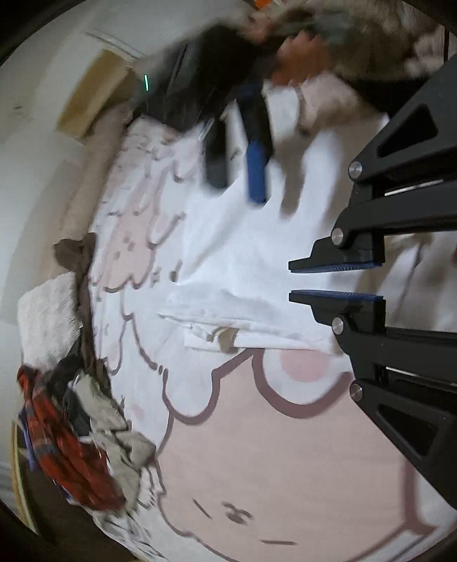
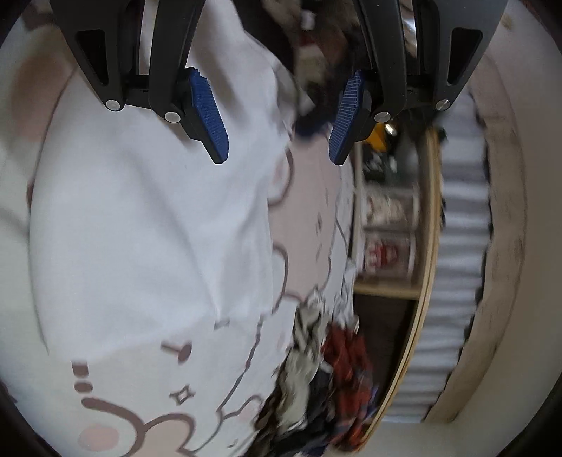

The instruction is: Fold clothes

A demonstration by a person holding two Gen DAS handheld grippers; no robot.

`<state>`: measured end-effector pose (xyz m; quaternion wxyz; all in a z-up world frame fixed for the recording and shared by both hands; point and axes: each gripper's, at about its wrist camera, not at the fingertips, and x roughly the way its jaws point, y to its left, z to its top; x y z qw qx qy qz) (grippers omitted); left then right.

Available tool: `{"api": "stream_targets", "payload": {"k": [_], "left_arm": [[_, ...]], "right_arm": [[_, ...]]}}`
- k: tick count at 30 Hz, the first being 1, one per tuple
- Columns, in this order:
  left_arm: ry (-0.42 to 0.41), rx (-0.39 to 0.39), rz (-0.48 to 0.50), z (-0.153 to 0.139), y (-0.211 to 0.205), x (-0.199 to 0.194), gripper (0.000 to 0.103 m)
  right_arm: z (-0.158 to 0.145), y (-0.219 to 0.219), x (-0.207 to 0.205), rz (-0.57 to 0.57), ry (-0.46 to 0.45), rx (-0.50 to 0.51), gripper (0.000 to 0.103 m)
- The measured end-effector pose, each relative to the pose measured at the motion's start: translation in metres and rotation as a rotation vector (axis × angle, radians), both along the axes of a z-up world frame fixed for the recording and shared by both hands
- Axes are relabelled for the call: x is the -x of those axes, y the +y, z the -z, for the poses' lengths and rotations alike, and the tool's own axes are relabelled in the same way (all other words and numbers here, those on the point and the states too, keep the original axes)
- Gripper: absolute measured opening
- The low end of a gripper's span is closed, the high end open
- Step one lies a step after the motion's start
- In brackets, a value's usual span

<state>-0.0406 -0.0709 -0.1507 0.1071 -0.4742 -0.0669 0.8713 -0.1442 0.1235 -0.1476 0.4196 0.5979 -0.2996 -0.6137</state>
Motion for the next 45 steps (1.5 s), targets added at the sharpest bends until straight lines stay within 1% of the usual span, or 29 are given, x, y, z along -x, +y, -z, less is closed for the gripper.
{"api": "stream_targets", "payload": {"k": [2, 3, 4, 7, 9, 11, 12, 13, 14, 15, 17, 19, 20, 23, 24, 27, 28, 29, 32, 33, 35, 38, 40, 43, 45], "left_arm": [[-0.067, 0.034, 0.017, 0.02, 0.002, 0.003, 0.009], [-0.075, 0.038, 0.021, 0.025, 0.001, -0.001, 0.009], [-0.066, 0.04, 0.025, 0.026, 0.0, -0.007, 0.009], [-0.081, 0.022, 0.022, 0.027, -0.007, -0.023, 0.009], [-0.095, 0.006, 0.019, 0.026, -0.013, -0.03, 0.009], [-0.103, -0.003, 0.019, 0.018, -0.014, -0.03, 0.009], [-0.107, -0.006, 0.019, 0.013, -0.015, -0.03, 0.009], [-0.092, -0.005, 0.024, 0.004, -0.015, -0.028, 0.009], [-0.058, -0.001, 0.033, -0.01, -0.013, -0.023, 0.009], [-0.024, 0.0, 0.045, -0.023, -0.01, -0.015, 0.009], [0.032, -0.003, 0.068, -0.045, -0.004, 0.005, 0.009], [0.084, 0.015, 0.087, -0.057, 0.005, 0.033, 0.009], [0.092, 0.019, 0.092, -0.056, 0.011, 0.049, 0.009], [0.069, 0.006, 0.096, -0.039, 0.025, 0.093, 0.009], [0.059, 0.013, 0.092, -0.031, 0.029, 0.104, 0.009], [0.053, 0.135, 0.029, 0.001, 0.03, 0.123, 0.01], [0.047, 0.131, 0.001, 0.007, 0.022, 0.123, 0.01], [0.043, 0.105, -0.024, 0.011, 0.012, 0.12, 0.009], [0.029, 0.029, -0.1, 0.024, -0.016, 0.112, 0.004], [0.024, 0.004, -0.125, 0.028, -0.026, 0.109, 0.004], [0.036, -0.018, -0.145, 0.029, -0.031, 0.106, 0.004], [0.05, -0.038, -0.155, 0.032, -0.033, 0.105, 0.004], [0.061, -0.055, -0.17, 0.026, -0.039, 0.105, 0.004], [0.078, -0.083, -0.196, 0.014, -0.049, 0.105, 0.004], [0.089, -0.102, -0.213, 0.006, -0.055, 0.106, 0.015]], "right_arm": [[-0.003, -0.001, -0.017, -0.043, 0.075, -0.037, 0.062], [-0.004, -0.002, -0.026, -0.066, 0.114, -0.054, 0.062], [-0.004, -0.004, -0.035, -0.095, 0.152, -0.077, 0.062], [0.0, -0.018, -0.063, -0.204, 0.26, -0.165, 0.062], [0.006, -0.023, -0.079, -0.266, 0.315, -0.21, 0.062], [0.007, -0.027, -0.095, -0.312, 0.41, -0.261, 0.062], [0.003, -0.029, -0.099, -0.326, 0.442, -0.276, 0.062], [-0.001, -0.03, -0.1, -0.336, 0.447, -0.286, 0.062], [-0.005, -0.03, -0.1, -0.339, 0.444, -0.286, 0.062], [-0.01, -0.026, -0.098, -0.327, 0.433, -0.264, 0.062], [-0.023, -0.011, -0.092, -0.271, 0.447, -0.218, 0.062], [-0.036, 0.006, -0.082, -0.185, 0.471, -0.214, 0.062], [-0.041, 0.014, -0.077, -0.142, 0.475, -0.214, 0.062], [-0.047, 0.036, -0.06, -0.018, 0.465, -0.211, 0.062], [-0.048, 0.042, -0.056, 0.018, 0.463, -0.221, 0.062], [-0.048, 0.054, -0.043, 0.088, 0.477, -0.288, 0.062], [-0.048, 0.056, -0.038, 0.101, 0.488, -0.309, 0.062], [-0.049, 0.056, -0.033, 0.106, 0.497, -0.322, 0.062], [-0.051, 0.049, -0.012, 0.119, 0.55, -0.37, 0.062], [-0.05, 0.044, -0.006, 0.115, 0.57, -0.382, 0.062], [-0.049, 0.039, 0.007, 0.105, 0.605, -0.404, 0.062], [-0.041, 0.026, 0.032, 0.065, 0.634, -0.388, 0.062], [-0.026, 0.018, 0.048, 0.041, 0.612, -0.394, 0.062], [0.007, 0.017, 0.066, 0.035, 0.542, -0.485, 0.061], [0.018, 0.025, 0.068, 0.046, 0.532, -0.448, 0.061]]}}
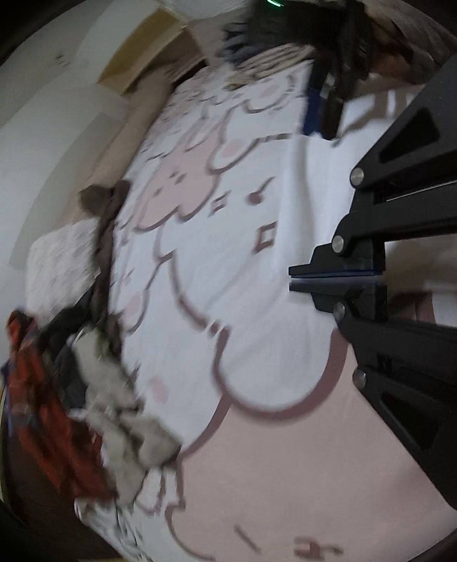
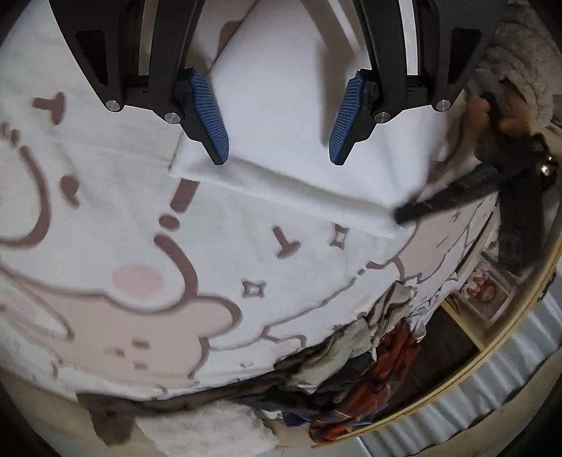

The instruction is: Fold clothes

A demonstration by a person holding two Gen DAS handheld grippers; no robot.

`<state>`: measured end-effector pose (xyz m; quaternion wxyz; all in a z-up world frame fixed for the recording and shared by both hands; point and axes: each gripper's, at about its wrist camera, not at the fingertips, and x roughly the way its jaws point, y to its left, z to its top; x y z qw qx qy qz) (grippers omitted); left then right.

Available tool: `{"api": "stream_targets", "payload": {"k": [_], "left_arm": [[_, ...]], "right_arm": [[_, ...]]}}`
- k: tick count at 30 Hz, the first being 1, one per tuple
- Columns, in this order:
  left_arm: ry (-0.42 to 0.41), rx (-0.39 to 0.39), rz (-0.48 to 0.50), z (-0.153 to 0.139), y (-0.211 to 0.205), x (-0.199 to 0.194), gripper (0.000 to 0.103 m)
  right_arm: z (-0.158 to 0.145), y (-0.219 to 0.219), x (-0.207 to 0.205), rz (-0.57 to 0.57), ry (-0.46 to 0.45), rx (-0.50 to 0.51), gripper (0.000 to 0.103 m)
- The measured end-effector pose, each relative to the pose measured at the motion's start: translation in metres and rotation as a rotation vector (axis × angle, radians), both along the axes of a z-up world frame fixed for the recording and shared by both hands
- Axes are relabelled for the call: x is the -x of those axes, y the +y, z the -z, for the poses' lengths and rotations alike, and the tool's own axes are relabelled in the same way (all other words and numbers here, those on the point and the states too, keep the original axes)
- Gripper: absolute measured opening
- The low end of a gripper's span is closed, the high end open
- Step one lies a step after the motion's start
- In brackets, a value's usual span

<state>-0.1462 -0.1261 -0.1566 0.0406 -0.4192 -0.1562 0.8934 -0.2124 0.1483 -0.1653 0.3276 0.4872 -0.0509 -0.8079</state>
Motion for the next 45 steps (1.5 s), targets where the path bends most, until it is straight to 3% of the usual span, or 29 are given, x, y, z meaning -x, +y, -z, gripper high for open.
{"api": "stream_targets", "payload": {"k": [3, 5, 6, 8, 11, 12, 14, 17, 20, 24, 26, 29, 39, 43, 45], "left_arm": [[0.019, -0.027, -0.026, -0.012, -0.01, 0.0, 0.016], [0.013, -0.016, 0.029, -0.018, -0.001, 0.005, 0.017], [0.008, -0.007, 0.064, -0.022, 0.006, 0.009, 0.023], [-0.043, 0.04, 0.151, -0.017, 0.029, 0.019, 0.038], [-0.104, 0.156, 0.199, 0.003, 0.05, 0.031, 0.039], [-0.119, 0.19, 0.198, 0.012, 0.051, 0.033, 0.039], [-0.129, 0.186, 0.176, 0.019, 0.042, 0.034, 0.044], [-0.132, 0.162, 0.135, 0.021, 0.023, 0.032, 0.045], [-0.118, 0.191, 0.126, 0.011, 0.015, 0.018, 0.045], [-0.082, 0.236, 0.159, -0.008, 0.019, -0.012, 0.045], [-0.062, 0.281, 0.196, -0.014, 0.028, -0.034, 0.045], [-0.058, 0.337, 0.217, -0.009, 0.031, -0.054, 0.045], [-0.06, 0.517, 0.271, 0.012, 0.036, -0.112, 0.045], [0.024, 0.547, 0.308, 0.0, 0.041, -0.136, 0.045], [0.086, 0.58, 0.397, -0.007, 0.051, -0.154, 0.045]], "right_arm": [[0.0, 0.001, -0.006, -0.002, 0.03, 0.002, 0.062], [0.001, -0.005, -0.009, -0.014, 0.055, -0.031, 0.065], [0.001, -0.008, -0.01, -0.021, 0.06, -0.035, 0.068], [0.002, -0.015, -0.013, -0.043, 0.071, -0.045, 0.085], [0.007, -0.036, -0.019, -0.111, 0.109, -0.126, 0.102], [0.008, -0.044, -0.023, -0.132, 0.13, -0.172, 0.103], [0.006, -0.052, -0.031, -0.143, 0.159, -0.244, 0.103], [-0.015, -0.05, -0.055, -0.133, 0.169, -0.214, 0.102], [-0.031, -0.055, -0.1, -0.182, 0.251, -0.233, 0.101], [-0.017, -0.078, -0.16, -0.294, 0.354, -0.393, 0.095], [-0.007, -0.086, -0.18, -0.328, 0.377, -0.431, 0.083], [-0.005, -0.086, -0.189, -0.317, 0.371, -0.416, 0.075], [-0.021, -0.063, -0.205, -0.327, 0.353, -0.35, 0.075], [-0.048, -0.023, -0.21, -0.237, 0.472, -0.363, 0.075], [-0.054, -0.007, -0.214, -0.223, 0.52, -0.407, 0.075]]}}
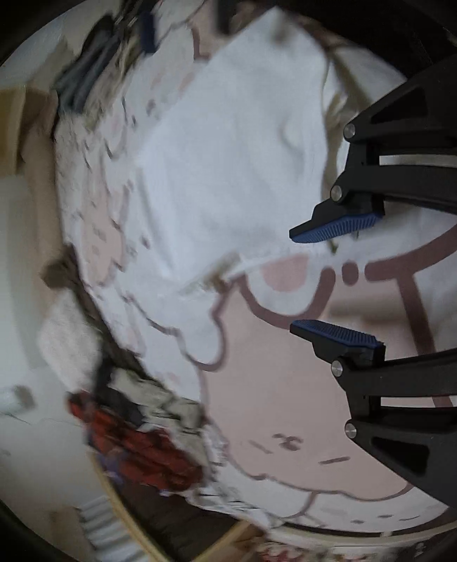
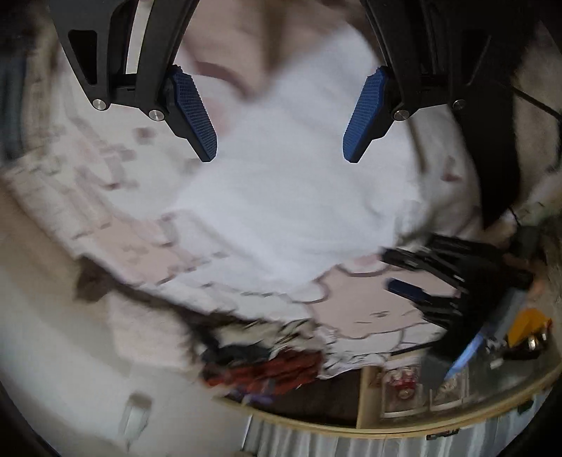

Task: Fold clothes
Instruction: 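Grasp the folded T-shirt edges with both tools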

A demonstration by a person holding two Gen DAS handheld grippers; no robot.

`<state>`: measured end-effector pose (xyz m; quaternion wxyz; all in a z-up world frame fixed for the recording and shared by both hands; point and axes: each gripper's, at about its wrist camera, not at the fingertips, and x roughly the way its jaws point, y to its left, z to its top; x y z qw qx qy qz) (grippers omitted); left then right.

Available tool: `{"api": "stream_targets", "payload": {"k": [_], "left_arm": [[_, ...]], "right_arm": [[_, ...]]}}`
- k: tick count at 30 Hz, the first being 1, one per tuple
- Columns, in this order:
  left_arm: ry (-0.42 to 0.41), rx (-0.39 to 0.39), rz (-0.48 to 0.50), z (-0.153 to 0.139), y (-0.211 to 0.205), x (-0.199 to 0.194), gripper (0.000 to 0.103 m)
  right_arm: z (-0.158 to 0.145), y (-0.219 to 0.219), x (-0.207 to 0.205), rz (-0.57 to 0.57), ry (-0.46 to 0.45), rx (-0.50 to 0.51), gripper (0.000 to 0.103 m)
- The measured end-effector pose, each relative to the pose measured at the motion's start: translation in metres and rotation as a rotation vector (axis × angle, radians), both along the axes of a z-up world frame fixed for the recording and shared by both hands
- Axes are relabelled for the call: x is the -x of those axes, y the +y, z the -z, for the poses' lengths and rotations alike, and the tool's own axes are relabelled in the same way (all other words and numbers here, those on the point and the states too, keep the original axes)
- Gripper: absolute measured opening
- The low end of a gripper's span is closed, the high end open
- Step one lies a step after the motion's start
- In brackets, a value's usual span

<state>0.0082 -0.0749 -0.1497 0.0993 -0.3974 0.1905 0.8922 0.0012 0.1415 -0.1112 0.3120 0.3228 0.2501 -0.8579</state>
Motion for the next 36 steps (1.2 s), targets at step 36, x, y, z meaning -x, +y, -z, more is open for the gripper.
{"api": "stream_targets", "payload": {"k": [36], "left_arm": [[0.026, 0.264, 0.507, 0.01, 0.094, -0.004, 0.021]], "right_arm": [[0.008, 0.007, -0.027, -0.007, 0.097, -0.111, 0.076]]}}
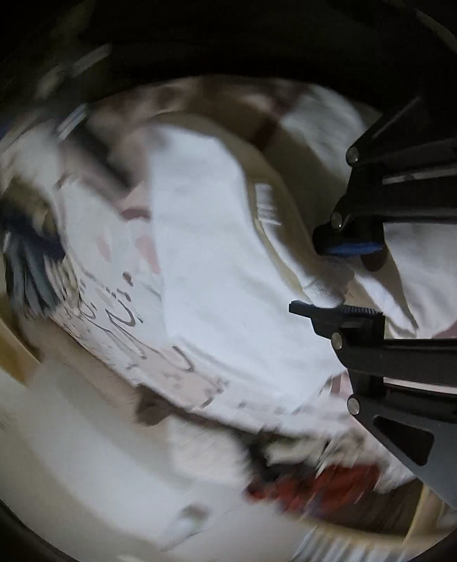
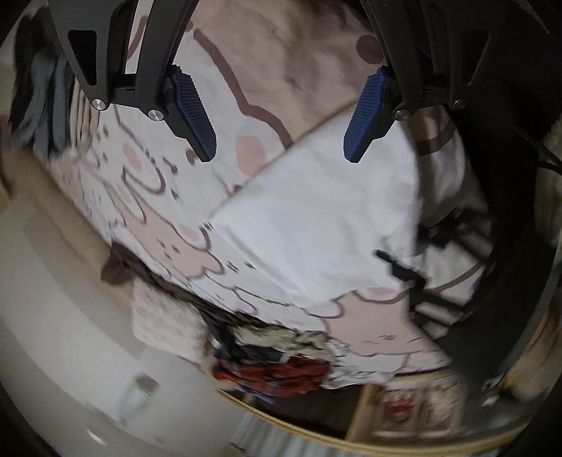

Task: Fold clothes
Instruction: 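Grasp the folded T-shirt edges with both tools, then lift the folded T-shirt up off the sheet with both tools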

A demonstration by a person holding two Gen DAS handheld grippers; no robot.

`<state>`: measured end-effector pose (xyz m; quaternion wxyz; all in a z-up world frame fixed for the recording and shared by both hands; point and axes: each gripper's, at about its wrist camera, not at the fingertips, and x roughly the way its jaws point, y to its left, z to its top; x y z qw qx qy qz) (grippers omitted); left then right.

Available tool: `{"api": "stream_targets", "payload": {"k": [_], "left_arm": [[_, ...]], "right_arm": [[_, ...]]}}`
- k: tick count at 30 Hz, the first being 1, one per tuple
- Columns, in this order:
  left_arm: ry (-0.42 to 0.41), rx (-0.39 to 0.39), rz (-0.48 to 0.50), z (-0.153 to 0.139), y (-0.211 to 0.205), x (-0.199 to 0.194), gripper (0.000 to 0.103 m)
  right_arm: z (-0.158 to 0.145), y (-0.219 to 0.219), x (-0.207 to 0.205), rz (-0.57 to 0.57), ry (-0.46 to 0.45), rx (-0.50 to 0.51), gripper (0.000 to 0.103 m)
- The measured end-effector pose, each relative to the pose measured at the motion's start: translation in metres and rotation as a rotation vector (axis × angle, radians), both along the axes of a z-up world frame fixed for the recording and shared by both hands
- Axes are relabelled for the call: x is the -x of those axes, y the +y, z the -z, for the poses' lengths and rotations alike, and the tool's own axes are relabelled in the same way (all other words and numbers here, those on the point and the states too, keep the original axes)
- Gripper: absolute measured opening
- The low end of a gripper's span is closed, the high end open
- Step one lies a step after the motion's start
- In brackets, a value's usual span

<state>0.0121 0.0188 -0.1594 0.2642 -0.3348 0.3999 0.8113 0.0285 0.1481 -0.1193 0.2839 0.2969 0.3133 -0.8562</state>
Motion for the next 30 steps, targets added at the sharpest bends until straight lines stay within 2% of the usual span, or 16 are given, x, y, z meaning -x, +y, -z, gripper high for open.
{"api": "stream_targets", "payload": {"k": [1, 4, 8, 11, 14, 17, 22, 24, 26, 28, 29, 30], "left_arm": [[-0.049, -0.042, -0.021, -0.004, -0.002, 0.008, 0.021], [-0.202, -0.171, -0.094, -0.017, -0.009, 0.033, 0.021], [-0.365, -0.312, -0.181, -0.02, -0.02, 0.052, 0.021], [-0.437, -0.389, -0.225, -0.015, -0.026, 0.052, 0.021], [-0.461, -0.426, -0.24, -0.014, -0.031, 0.052, 0.021], [-0.426, -0.42, -0.218, -0.016, -0.031, 0.046, 0.021], [-0.29, -0.348, -0.158, -0.011, -0.024, 0.028, 0.021], [-0.206, -0.306, -0.13, -0.009, -0.02, 0.017, 0.021], [-0.113, -0.25, -0.095, -0.006, -0.016, 0.004, 0.021], [0.001, -0.164, -0.047, 0.001, -0.009, -0.012, 0.022], [0.046, -0.124, -0.024, 0.005, -0.007, -0.018, 0.024], [0.085, -0.076, 0.004, 0.01, -0.004, -0.026, 0.025]], "right_arm": [[0.003, -0.005, -0.002, -0.016, 0.007, -0.01, 0.077], [0.01, -0.022, -0.009, -0.064, 0.028, -0.039, 0.089], [0.02, -0.043, -0.018, -0.128, 0.055, -0.078, 0.089], [0.028, -0.06, -0.024, -0.176, 0.076, -0.107, 0.089], [0.039, -0.065, -0.019, -0.159, 0.092, -0.138, 0.089], [0.05, -0.066, -0.013, -0.125, 0.13, -0.173, 0.089], [0.068, -0.065, -0.014, -0.116, 0.34, -0.31, 0.087], [0.076, -0.064, -0.015, -0.136, 0.405, -0.367, 0.07], [0.08, -0.062, -0.015, -0.17, 0.418, -0.405, 0.042], [0.08, -0.058, -0.017, -0.212, 0.413, -0.418, 0.024], [0.079, -0.056, -0.019, -0.229, 0.413, -0.422, 0.018], [0.078, -0.054, -0.02, -0.246, 0.408, -0.426, 0.016]]}}
